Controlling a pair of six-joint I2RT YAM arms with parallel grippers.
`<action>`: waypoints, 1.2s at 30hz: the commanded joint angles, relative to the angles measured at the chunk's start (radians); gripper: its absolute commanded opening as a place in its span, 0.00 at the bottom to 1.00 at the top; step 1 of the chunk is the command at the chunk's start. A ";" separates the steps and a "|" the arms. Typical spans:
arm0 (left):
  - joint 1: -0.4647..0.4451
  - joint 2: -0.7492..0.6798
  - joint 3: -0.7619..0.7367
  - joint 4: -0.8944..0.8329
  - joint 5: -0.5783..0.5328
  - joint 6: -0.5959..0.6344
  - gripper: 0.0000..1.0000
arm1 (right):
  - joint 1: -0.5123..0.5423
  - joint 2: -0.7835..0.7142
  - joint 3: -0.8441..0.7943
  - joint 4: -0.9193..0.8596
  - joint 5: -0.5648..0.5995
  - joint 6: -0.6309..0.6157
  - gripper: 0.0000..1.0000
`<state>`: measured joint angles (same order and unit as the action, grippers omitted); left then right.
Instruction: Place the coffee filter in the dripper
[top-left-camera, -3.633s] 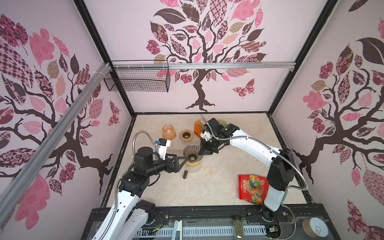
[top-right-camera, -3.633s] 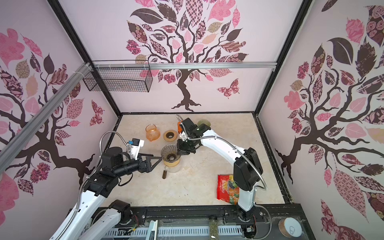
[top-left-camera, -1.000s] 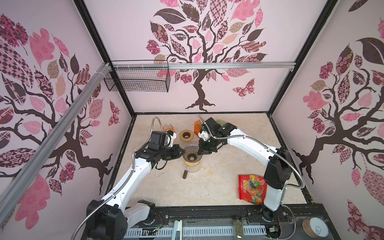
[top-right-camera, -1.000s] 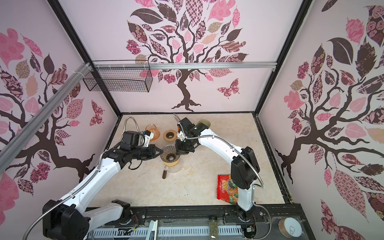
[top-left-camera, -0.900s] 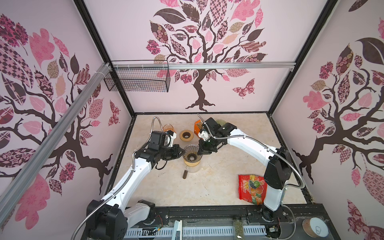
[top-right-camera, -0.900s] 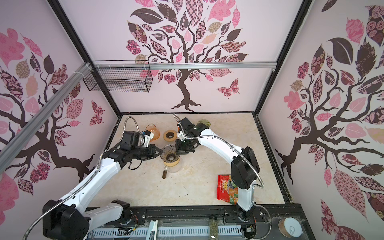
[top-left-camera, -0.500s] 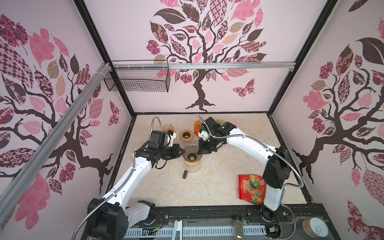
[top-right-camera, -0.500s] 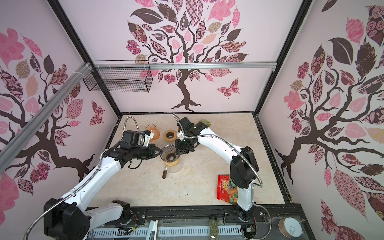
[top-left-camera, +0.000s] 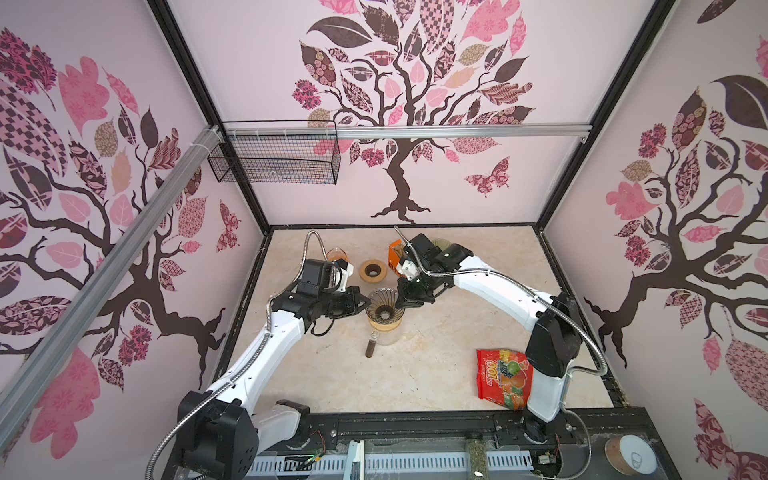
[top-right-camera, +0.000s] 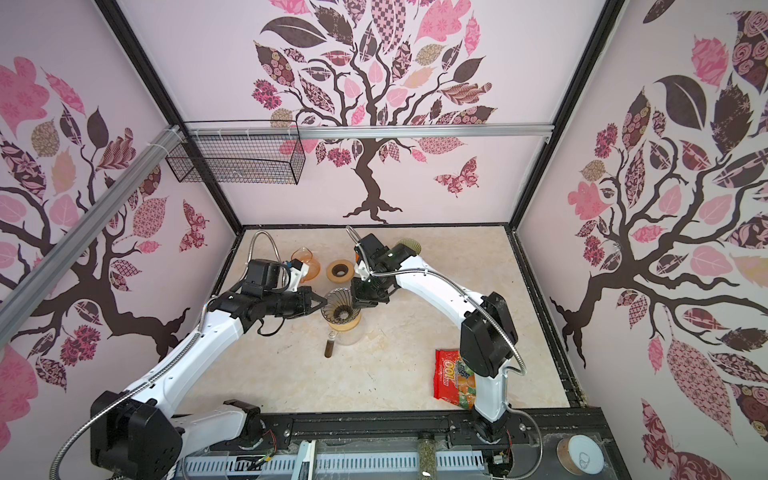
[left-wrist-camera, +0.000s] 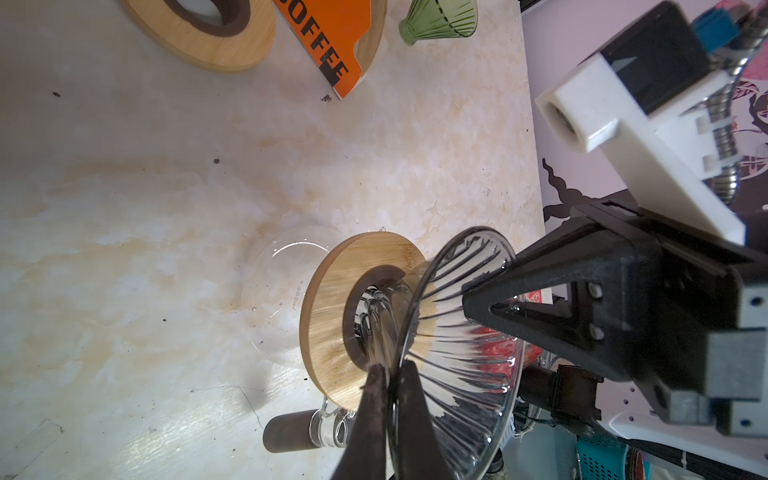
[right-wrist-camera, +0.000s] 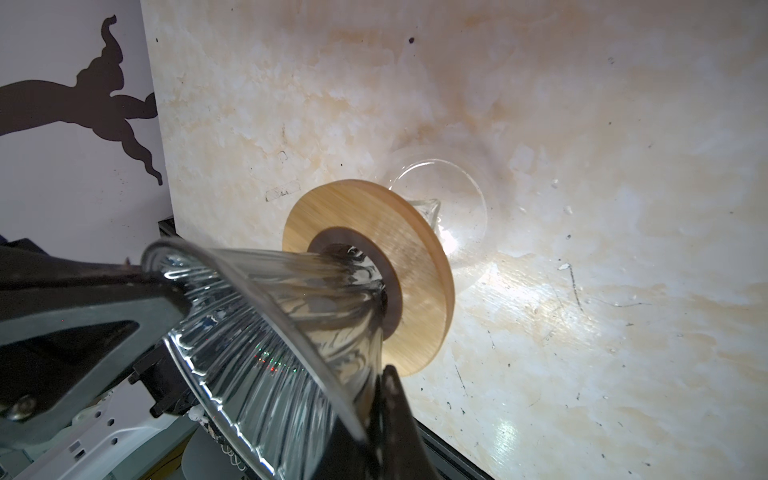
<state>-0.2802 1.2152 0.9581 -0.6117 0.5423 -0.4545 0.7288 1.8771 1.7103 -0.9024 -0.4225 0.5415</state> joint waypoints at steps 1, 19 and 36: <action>0.010 0.045 -0.008 -0.113 -0.072 0.015 0.05 | 0.008 0.049 0.009 -0.043 -0.014 -0.038 0.03; 0.009 0.107 0.004 -0.179 -0.059 0.057 0.04 | 0.016 0.090 0.020 -0.070 -0.016 -0.062 0.03; 0.010 0.139 -0.057 -0.169 -0.054 0.057 0.04 | 0.018 0.106 -0.053 -0.036 -0.009 -0.071 0.03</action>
<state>-0.2661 1.2831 0.9901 -0.6537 0.5762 -0.4122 0.7231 1.9068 1.7237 -0.9077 -0.4328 0.5388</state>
